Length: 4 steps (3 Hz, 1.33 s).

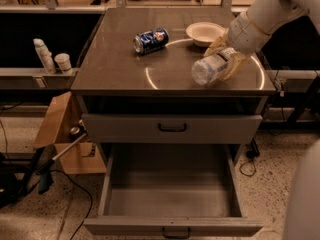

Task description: Place blue plastic bottle into middle drawer

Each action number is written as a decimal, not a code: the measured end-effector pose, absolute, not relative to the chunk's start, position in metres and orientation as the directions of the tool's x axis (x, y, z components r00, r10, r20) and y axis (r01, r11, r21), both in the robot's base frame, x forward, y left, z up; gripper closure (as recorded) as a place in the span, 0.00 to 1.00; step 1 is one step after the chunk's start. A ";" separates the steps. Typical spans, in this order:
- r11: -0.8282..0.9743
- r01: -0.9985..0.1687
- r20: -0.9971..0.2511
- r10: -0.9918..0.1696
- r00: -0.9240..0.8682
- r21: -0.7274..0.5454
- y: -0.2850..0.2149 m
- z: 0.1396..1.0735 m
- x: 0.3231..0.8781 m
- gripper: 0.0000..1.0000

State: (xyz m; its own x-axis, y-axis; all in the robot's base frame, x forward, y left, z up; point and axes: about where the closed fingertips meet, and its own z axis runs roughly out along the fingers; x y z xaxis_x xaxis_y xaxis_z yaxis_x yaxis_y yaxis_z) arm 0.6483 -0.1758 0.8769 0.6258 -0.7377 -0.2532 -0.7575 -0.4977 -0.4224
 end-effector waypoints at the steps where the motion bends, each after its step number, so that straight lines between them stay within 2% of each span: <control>1: -0.507 -0.749 -0.272 -0.718 0.640 -0.426 -0.166 0.875 0.626 1.00; 4: -0.503 -0.728 -0.350 -0.651 0.674 -0.465 -0.132 0.862 0.566 1.00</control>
Offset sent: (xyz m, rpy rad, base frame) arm -0.0788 0.0339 -0.0046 0.0730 0.0237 0.0940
